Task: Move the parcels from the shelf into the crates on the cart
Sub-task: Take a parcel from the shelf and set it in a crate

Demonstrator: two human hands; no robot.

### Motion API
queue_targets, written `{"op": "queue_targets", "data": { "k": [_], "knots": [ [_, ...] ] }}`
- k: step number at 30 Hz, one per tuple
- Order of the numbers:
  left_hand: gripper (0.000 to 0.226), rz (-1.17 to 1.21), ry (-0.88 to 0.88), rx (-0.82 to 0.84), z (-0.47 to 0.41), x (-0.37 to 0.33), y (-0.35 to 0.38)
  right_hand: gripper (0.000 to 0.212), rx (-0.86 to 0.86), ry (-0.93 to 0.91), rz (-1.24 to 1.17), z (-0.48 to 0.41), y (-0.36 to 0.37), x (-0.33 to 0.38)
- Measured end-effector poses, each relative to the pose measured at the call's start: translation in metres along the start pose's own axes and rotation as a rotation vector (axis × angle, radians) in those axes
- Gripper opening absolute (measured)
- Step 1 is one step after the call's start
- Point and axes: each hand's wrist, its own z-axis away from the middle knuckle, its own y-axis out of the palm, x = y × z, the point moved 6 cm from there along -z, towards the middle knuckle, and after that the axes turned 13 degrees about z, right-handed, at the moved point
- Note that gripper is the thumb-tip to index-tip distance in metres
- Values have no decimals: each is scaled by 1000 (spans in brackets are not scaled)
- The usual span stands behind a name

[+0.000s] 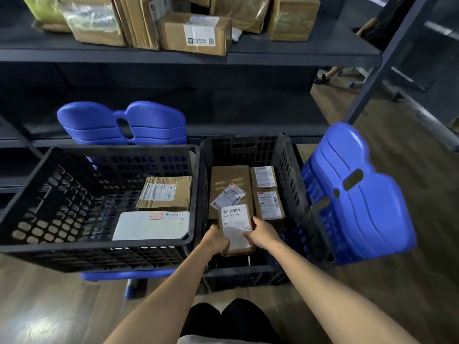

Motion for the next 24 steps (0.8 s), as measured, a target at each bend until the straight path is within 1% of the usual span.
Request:
{"op": "queue_targets", "data": {
  "k": [2,3,6,9,13,17,20,24],
  "knots": [
    [58,-40,-26,43,-6,7,7,56,37,0,26,-6,10,-6],
    [52,-41,-30,68,-8,10,10,52,59,-1,50,-8,14,-9],
    [32,-18,-47,146,-15,18,18,55,133,8,131,-15,25,-14],
    [17,26,-95,160,-23,24,19,55,177,16,191,-22,30,-16],
    [20,19,-137,160,-36,24,19,42,250,3,159,-37,40,-16],
    [36,4,-127,159,-57,32,29,44,342,-31,147,-55,55,-15],
    [40,-119,-120,82,-73,37,33,41,362,-33,137,-69,67,-19],
    [41,-234,-148,56,-85,36,37,53,385,63,-40,-82,82,-33]
  ]
}}
